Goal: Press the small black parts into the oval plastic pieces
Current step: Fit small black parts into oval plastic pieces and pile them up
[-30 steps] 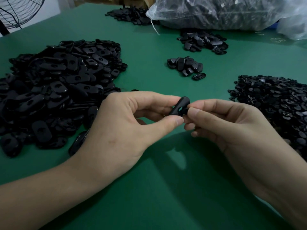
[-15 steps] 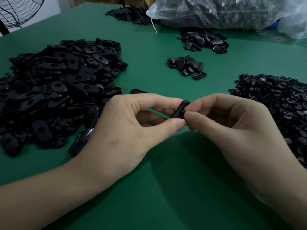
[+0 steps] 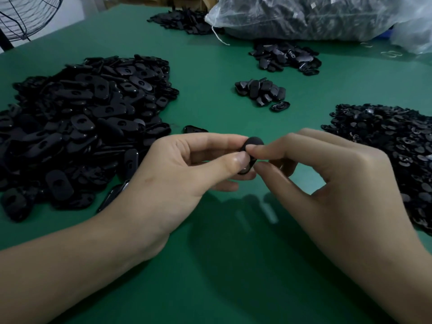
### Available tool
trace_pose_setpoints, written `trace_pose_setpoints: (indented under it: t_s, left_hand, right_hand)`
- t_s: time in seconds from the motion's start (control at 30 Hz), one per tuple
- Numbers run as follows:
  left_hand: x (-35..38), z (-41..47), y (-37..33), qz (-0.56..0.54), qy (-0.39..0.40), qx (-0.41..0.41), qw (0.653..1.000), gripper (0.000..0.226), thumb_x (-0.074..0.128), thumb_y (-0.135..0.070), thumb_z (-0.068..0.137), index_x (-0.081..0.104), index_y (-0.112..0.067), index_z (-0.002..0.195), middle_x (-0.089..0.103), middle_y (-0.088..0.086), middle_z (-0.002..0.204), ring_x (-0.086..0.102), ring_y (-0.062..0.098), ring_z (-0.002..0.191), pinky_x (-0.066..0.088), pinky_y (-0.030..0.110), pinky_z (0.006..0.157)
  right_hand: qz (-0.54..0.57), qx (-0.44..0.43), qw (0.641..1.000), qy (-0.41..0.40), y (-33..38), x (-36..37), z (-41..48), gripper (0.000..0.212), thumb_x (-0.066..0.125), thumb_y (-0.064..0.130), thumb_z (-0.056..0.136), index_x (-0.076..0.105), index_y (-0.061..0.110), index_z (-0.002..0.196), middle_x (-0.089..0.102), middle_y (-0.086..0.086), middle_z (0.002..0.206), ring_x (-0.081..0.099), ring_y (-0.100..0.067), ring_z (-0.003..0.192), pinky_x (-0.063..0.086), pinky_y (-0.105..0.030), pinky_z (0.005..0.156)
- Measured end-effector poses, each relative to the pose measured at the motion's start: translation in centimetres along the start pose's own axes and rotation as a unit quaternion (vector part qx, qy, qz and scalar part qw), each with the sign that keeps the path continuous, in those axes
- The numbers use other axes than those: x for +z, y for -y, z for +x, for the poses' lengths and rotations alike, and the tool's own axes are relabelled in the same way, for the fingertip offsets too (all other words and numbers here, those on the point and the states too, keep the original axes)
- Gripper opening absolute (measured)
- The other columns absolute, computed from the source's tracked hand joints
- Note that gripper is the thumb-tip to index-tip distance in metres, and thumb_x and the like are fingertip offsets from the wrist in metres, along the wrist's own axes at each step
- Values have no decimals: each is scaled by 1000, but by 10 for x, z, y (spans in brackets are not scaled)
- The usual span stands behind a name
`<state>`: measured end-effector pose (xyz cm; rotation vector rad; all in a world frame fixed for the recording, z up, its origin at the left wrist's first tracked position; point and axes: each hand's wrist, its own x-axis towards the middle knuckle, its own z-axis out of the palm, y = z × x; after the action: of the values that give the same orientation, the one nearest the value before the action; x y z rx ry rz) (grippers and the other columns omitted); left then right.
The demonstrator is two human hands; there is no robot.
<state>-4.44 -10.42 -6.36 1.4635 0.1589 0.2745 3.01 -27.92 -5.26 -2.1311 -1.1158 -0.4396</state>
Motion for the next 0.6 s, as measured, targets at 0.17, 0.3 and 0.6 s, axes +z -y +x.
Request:
trace_pose_setpoints:
  t_s: [0.17,0.3,0.6]
  left_hand:
    - [-2,3,-2,-35,-22,-14,999,22,72,-18,76,79,-15,97,80,6,92,78,16,84,58,19,66]
    - [-3,4,-5,-21,-34,-1,999,23,72,-21,75,77,-15,96,80,6,91,79,18,85,59,21,66]
    - [2,1,-4,48,-34,87,994,11,78,-9,82,76,-19,88,79,4,86,79,19,80,61,25,68]
  right_hand:
    - [-92,-41,995,20,-1,1,0,24,63,29,95,75,29,115,68,5,80,60,-26,74,48,-46,69]
    - [-22,-9,999,47,-1,1,-1,33,63,32,93,71,34,125,69,14,83,61,-18,77,51,-42,72]
    - [409,240,879,44,1,3,4,22,75,20,85,66,20,105,72,-6,74,62,-16,63,50,-34,67]
